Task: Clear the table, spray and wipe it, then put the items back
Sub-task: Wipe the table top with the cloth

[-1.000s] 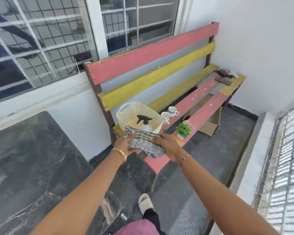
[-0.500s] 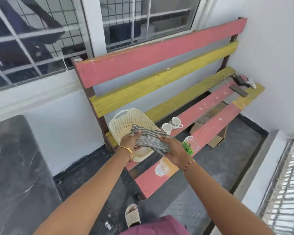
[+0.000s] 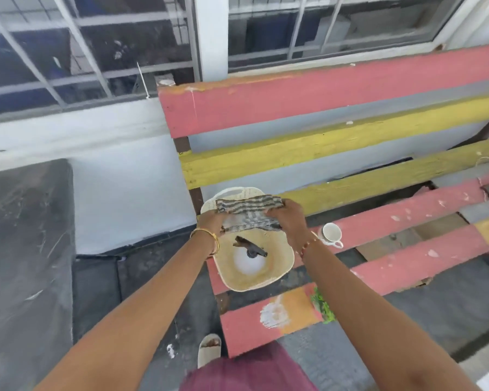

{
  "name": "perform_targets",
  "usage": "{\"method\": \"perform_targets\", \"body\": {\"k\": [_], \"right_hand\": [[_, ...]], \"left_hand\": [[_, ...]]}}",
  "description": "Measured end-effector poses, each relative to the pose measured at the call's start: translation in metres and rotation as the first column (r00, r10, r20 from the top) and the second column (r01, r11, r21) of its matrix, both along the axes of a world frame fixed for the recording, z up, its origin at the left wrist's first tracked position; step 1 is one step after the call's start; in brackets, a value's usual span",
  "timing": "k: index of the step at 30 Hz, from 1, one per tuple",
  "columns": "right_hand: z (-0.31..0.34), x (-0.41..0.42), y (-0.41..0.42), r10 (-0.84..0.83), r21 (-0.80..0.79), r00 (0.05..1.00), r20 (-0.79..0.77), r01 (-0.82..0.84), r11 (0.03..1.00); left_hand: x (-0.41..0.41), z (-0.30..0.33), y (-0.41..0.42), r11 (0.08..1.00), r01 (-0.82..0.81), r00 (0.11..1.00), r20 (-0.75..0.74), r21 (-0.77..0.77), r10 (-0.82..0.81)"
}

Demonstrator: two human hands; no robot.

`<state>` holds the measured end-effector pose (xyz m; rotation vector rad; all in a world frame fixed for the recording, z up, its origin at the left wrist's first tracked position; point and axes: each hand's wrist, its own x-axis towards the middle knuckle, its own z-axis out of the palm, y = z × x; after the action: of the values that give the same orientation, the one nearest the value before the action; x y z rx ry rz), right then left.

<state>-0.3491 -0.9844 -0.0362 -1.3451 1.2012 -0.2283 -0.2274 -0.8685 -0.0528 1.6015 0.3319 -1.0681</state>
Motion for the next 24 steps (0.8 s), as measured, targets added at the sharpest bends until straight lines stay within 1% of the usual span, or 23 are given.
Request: {"method": "perform_targets", "body": {"k": [3,6,10,12,16,19,21,23,24], "right_hand": [[-0.017,0.019,-0.018,0.093,-0.004,0.994,-0.048,-0.094,0.996],[-0.046,0.038,-0.034,0.164,0.036,0.981,-0.104,-0.161,0.986],[-0.076,0.054,-0.046,0.278,0.073,0.946,-0.169,-0.27,0.96],[-0.089,0.058,-0.049,0.309,0.105,0.93,-0.199,-0.293,0.95],[-0.124,0.065,-0.052,0.361,0.165,0.912,-0.193,-0.332,0.929],[-0.144,0.067,-0.052,0.38,0.184,0.896,-0.228,-0.344,0.921],[-0.159,0.068,-0.05,0.414,0.221,0.879,-0.235,-0.366,0.904],[-0.177,0.069,-0.048,0.446,0.242,0.861,-0.244,-0.391,0.888],[-0.185,0.068,-0.047,0.452,0.246,0.855,-0.253,-0.395,0.885]], "left_hand": [[0.014,-0.023,-0.01,0.993,0.062,0.996,0.054,0.105,-0.068],[0.024,-0.053,-0.021,0.979,0.058,0.993,0.086,0.194,-0.076],[0.023,-0.085,-0.033,0.967,-0.045,0.999,0.008,0.251,0.044],[0.022,-0.101,-0.037,0.955,-0.043,0.998,-0.026,0.294,0.053],[0.026,-0.132,-0.044,0.929,-0.063,0.996,-0.035,0.365,0.082],[0.027,-0.143,-0.045,0.924,-0.046,0.997,-0.038,0.38,0.065],[0.026,-0.151,-0.047,0.912,-0.006,0.999,-0.035,0.409,0.022],[0.023,-0.154,-0.047,0.891,0.052,0.999,-0.011,0.451,-0.052],[0.022,-0.155,-0.047,0.872,0.101,0.992,0.017,0.478,-0.124]]}}
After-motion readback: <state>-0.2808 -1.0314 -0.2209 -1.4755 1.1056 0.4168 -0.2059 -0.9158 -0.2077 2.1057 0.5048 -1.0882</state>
